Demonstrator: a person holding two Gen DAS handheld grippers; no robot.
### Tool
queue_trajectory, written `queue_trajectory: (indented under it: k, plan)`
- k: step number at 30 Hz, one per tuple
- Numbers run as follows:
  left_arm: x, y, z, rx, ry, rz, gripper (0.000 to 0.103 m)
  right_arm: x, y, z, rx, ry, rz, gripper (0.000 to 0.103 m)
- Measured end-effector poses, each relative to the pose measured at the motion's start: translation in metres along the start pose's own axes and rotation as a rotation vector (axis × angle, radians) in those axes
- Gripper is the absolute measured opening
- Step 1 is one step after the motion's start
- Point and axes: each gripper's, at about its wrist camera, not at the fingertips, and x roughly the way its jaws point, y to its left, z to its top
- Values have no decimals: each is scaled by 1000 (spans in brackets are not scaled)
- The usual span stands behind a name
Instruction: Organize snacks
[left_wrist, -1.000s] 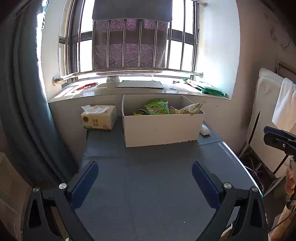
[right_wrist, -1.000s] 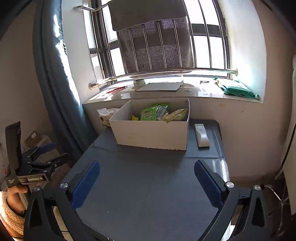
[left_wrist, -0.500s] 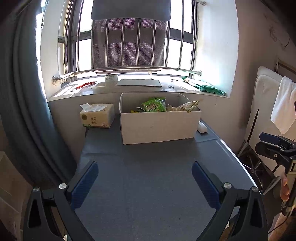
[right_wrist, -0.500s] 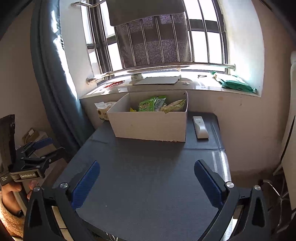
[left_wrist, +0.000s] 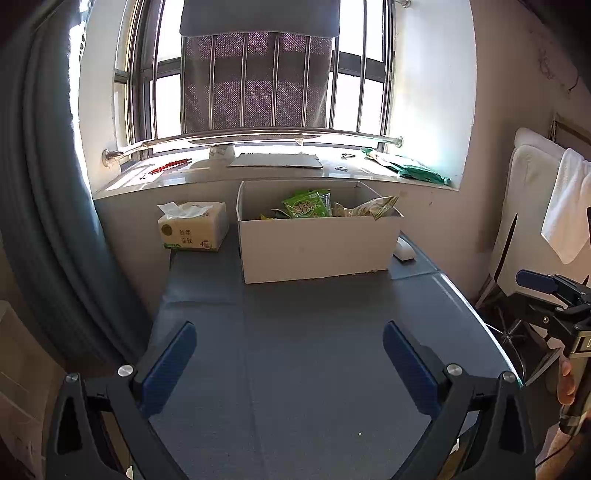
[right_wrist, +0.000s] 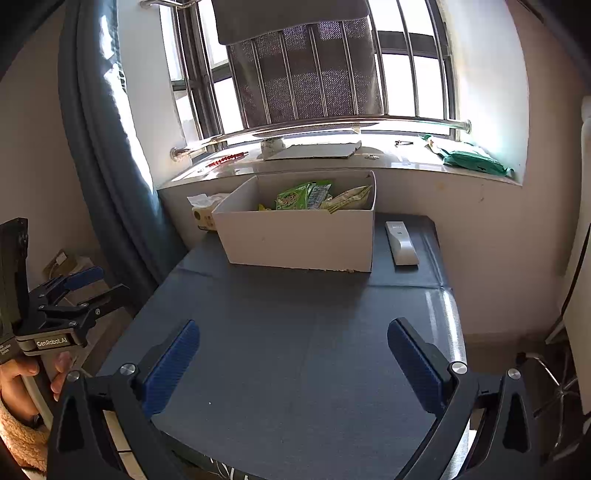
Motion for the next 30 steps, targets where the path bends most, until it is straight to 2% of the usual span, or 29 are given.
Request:
queue_trajectory:
  k: [30]
  plan:
    - [4, 0, -2, -2, 15, -6, 103, 2, 6, -3, -12, 6, -4, 103]
